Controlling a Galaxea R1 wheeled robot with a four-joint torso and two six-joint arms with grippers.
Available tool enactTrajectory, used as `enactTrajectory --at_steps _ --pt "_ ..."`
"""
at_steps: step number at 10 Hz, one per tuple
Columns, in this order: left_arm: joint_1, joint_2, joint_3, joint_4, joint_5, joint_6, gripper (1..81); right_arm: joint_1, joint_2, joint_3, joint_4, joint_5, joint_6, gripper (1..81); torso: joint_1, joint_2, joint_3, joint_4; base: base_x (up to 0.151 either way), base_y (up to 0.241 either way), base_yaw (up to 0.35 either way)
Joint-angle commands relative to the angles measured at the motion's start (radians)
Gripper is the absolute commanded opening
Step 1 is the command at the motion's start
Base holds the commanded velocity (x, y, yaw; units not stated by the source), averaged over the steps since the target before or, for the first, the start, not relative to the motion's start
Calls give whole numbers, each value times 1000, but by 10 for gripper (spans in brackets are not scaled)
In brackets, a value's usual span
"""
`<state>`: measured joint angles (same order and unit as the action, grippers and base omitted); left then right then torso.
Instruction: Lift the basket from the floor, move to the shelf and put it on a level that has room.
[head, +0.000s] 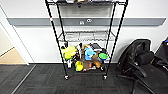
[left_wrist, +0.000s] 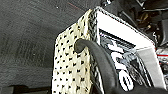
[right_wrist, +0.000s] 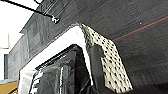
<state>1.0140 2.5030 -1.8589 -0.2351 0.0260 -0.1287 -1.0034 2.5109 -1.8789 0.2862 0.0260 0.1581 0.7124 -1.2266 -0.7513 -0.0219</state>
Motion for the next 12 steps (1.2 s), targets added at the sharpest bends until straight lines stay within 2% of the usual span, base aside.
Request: enactTrajectory --at_steps 1,3,8,9,10,12 --pt "-113 -36 18 -13 49 -6 10 103 -28 20 -2 -37 8 10 -62 98 -2 0 0 0 0" --pt "-168 -33 23 -36 55 -15 10 139 -7 18 -2 -38 9 10 -95 146 13 0 0 0 0" --pt "-282 -30 23 -112 91 -19 10 219 44 -55 4 -51 18 10 -204 316 14 0 0 0 0" --pt "-279 -32 23 -110 101 -17 10 211 42 -57 2 -52 18 10 -226 349 83 0 0 0 0" --pt "-272 -30 23 -101 133 -16 10 200 41 -64 -1 -52 17 10 -244 378 112 0 0 0 0" --pt "-243 -28 18 -98 135 -12 10 186 32 -66 -1 -51 17 10 -276 429 149 0 0 0 0"
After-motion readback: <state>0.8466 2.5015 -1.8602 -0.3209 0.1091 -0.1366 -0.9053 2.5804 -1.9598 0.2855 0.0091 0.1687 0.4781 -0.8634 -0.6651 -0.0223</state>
